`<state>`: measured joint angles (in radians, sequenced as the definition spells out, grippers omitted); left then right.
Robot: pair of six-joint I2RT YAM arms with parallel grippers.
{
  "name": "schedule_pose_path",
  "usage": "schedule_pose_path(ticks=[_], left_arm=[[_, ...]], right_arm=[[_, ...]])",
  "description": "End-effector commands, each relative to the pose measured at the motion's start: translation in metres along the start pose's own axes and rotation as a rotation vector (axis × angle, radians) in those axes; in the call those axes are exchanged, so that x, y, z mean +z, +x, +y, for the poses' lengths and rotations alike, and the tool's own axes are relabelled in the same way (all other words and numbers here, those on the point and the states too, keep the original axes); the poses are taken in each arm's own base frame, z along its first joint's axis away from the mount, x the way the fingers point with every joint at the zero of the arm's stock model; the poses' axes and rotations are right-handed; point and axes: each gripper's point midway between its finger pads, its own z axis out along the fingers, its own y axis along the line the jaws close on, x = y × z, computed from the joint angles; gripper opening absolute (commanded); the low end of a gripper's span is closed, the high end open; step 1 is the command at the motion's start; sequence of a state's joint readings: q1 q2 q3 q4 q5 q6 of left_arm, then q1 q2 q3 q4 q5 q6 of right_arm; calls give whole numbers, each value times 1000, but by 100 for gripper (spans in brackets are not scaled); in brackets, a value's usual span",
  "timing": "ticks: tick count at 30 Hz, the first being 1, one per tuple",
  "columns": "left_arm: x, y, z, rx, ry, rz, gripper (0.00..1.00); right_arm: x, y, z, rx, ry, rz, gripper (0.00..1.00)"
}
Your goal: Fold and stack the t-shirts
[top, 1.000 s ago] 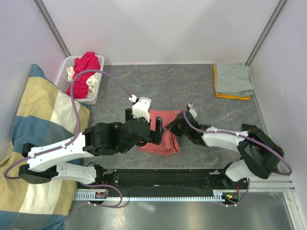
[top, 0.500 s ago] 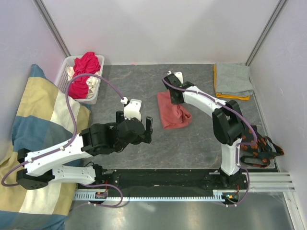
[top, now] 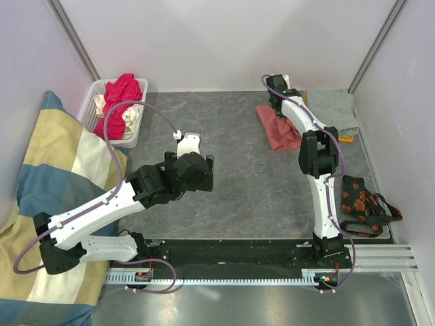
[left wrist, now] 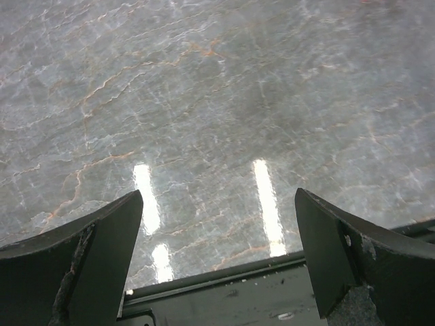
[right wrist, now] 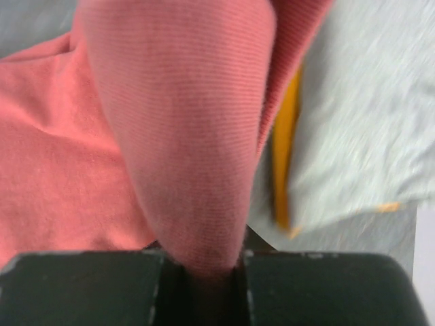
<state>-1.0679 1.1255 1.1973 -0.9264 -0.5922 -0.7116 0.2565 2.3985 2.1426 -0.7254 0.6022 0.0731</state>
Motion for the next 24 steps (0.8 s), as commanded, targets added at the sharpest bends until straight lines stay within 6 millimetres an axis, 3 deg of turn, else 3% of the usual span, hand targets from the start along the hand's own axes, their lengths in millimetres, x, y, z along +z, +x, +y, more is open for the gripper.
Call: schedule_pose_path(ticks=[1, 6, 13, 24], left_arm=[[19, -2, -5, 10, 24, 15, 100], [41, 2, 1, 6, -4, 61, 100], [55, 7, -3, -1, 14, 93, 100], [50, 10, 6, -25, 16, 85, 100]], right_arm=[[13, -53, -41, 34, 11, -98, 0], [21, -74, -71, 89, -5, -151, 2], [-8, -92, -93, 149, -57, -215, 0], [-65, -125, -124, 183, -77, -336, 0]])
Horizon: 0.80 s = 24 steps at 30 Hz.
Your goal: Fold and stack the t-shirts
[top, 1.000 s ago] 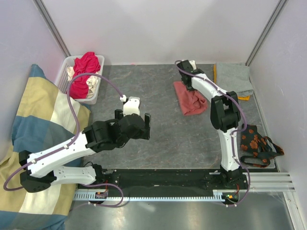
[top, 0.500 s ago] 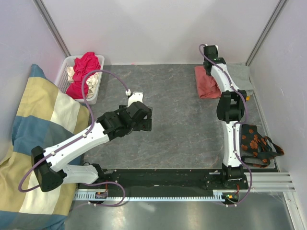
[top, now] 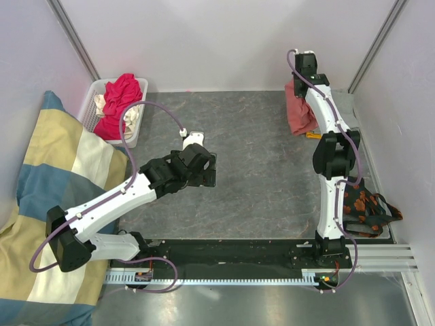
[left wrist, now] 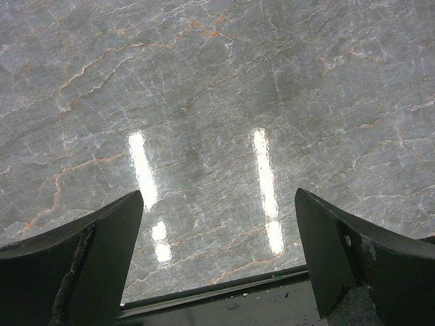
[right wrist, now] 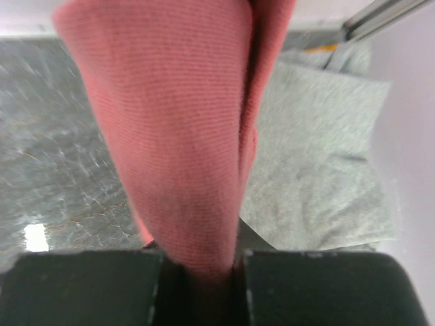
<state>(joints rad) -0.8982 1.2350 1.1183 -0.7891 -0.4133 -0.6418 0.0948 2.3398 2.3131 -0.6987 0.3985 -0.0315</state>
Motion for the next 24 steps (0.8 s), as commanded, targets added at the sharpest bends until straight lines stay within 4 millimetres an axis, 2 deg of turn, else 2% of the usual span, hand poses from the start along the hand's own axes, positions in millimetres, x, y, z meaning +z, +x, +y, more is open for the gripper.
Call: schedule_pose_path(ticks=[1, 11, 24], left_arm=[[-6, -10, 1, -5, 28, -43, 100], [-4, -11, 5, -6, 17, -42, 100], [0, -10, 2, -7, 26, -27, 100]], right_arm=[[-51, -64, -29, 45, 17, -180, 0], [-37, -55, -39, 33, 39, -155, 0], [-34, -46, -62, 49, 66, -140, 0]])
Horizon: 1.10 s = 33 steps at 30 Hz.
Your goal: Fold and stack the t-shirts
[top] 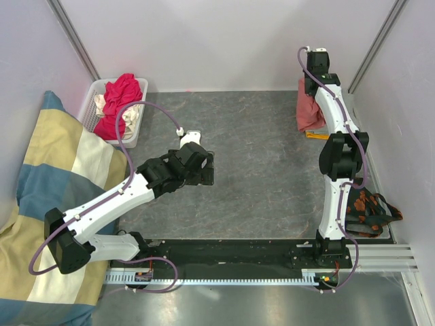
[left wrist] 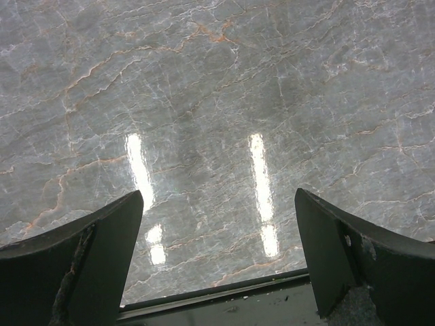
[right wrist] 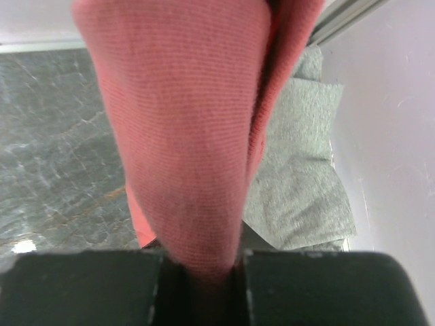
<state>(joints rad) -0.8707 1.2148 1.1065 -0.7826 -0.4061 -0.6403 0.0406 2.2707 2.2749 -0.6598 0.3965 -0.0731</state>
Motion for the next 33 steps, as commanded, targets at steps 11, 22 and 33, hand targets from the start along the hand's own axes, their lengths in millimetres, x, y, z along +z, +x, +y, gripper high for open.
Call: schedule_pose_path(ticks=[11, 22, 33], left_arm=[[3, -8, -6, 15, 26, -17, 100], [5, -11, -8, 23, 29, -15, 100], [6, -15, -13, 20, 39, -9, 100]], right_arm=[[-19, -33, -34, 57, 29, -104, 0], [-6, -26, -57, 57, 89, -88, 0], [-9, -31, -72, 79, 96, -107, 0]])
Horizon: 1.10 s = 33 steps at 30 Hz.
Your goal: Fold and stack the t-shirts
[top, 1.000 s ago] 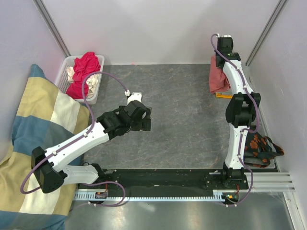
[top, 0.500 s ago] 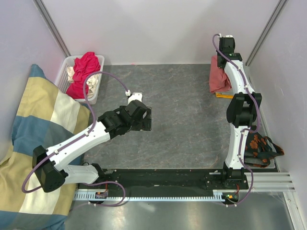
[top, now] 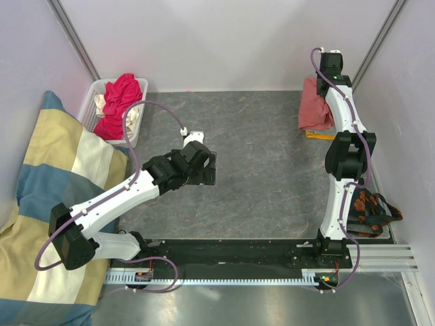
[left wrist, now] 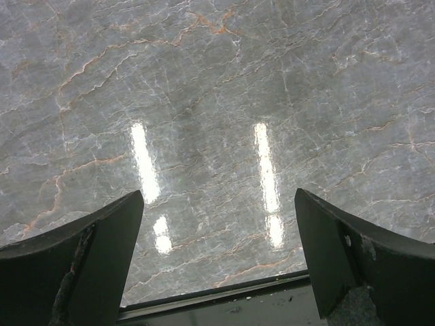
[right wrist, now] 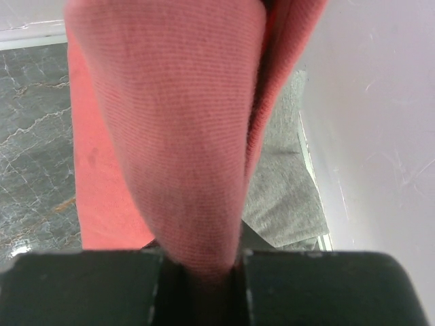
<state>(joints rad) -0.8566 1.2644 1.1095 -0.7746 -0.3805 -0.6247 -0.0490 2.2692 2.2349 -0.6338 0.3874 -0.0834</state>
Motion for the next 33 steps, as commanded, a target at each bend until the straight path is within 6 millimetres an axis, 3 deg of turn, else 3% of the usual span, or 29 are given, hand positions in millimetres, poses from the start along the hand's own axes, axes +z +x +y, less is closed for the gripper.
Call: schedule_pose_path(ticks=[1, 14, 28, 29, 33], left_arm=[[-8, -21, -11, -1, 50, -50, 100], [-3, -18, -8, 14, 33, -36, 100], [4, -24, -16, 34, 35, -17, 100], [4, -25, -17, 32, 36, -18, 100], [5, -24, -18, 34, 38, -8, 100]], right_arm=[[-28, -48, -26, 47, 35, -140, 0], [-2, -25, -29, 22, 69, -85, 0], [29, 2, -57, 19, 144, -32, 2], [32, 5, -61, 19, 158, -26, 4], [39, 11, -64, 36, 173, -14, 35]])
